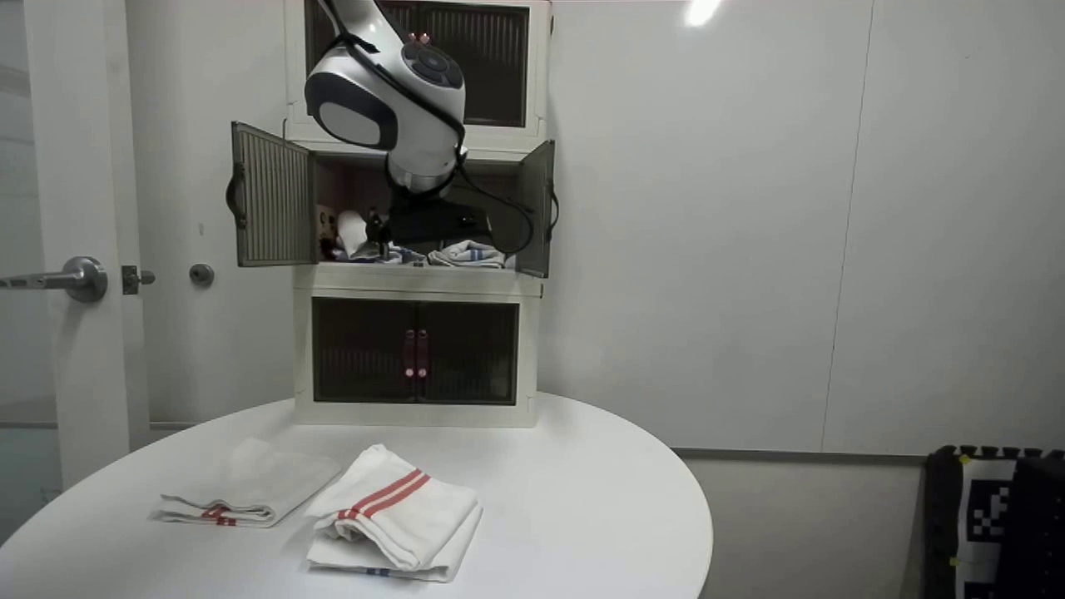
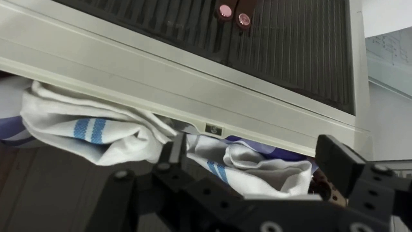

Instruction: Remove the towel from the cabinet and put it on the table

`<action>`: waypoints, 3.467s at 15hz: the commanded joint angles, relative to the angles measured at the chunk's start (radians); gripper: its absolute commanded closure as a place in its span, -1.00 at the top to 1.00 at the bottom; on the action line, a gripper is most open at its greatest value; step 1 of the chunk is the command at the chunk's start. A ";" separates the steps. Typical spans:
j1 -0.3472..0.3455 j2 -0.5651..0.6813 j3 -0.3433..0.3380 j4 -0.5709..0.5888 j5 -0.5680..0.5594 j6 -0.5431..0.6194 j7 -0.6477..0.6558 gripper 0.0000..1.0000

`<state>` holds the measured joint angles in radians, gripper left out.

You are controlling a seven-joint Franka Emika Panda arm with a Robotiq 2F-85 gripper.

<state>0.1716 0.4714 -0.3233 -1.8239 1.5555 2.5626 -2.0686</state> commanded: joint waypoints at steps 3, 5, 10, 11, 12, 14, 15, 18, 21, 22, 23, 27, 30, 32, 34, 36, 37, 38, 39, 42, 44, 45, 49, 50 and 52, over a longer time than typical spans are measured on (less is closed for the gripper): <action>-0.174 0.074 0.181 0.128 -0.048 -0.043 0.002 1.00; -0.193 0.098 0.213 0.166 -0.067 -0.042 0.009 1.00; -0.187 0.148 0.279 0.253 -0.091 -0.012 0.017 1.00; -0.181 0.155 0.291 0.268 -0.092 -0.006 0.020 1.00; -0.171 0.158 0.305 0.284 -0.088 0.008 0.021 1.00; -0.157 0.164 0.330 0.311 -0.087 0.020 0.027 1.00; -0.111 0.159 0.354 0.324 -0.085 0.071 0.051 1.00; -0.076 0.175 0.372 0.358 -0.090 0.104 0.056 0.45; -0.069 0.188 0.360 0.366 -0.100 0.141 0.053 0.00; -0.075 0.190 0.357 0.364 -0.099 0.137 0.049 -0.14; -0.077 0.193 0.355 0.365 -0.102 0.134 0.049 -0.31; -0.076 0.192 0.341 0.355 -0.103 0.158 0.056 -0.88; -0.081 0.172 0.317 0.331 -0.109 0.178 0.077 -1.00; -0.083 0.151 0.296 0.305 -0.122 0.185 0.102 -0.96; -0.077 0.117 0.262 0.259 -0.168 0.178 0.161 -0.96; -0.067 0.064 0.225 0.194 -0.239 0.165 0.236 -0.96; -0.062 0.037 0.208 0.162 -0.276 0.161 0.271 -0.96; -0.053 0.003 0.189 0.123 -0.320 0.154 0.311 -0.96; -0.090 -0.035 0.229 0.082 -0.415 0.170 0.372 -0.96; -0.083 -0.153 0.179 -0.044 -0.654 0.089 0.549 -0.96; -0.031 -0.226 0.108 -0.098 -0.790 0.003 0.667 -0.96; -0.099 -0.272 0.171 -0.126 -0.894 -0.033 0.739 -0.96; -0.180 -0.435 0.222 -0.181 -1.083 -0.204 0.907 -0.96; -0.196 -0.477 0.225 -0.195 -1.100 -0.242 0.925 -0.96; -0.213 -0.551 0.222 -0.219 -1.123 -0.311 0.963 -0.96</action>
<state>-0.0034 0.0534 -0.1176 -1.9706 0.4846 2.3372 -1.1723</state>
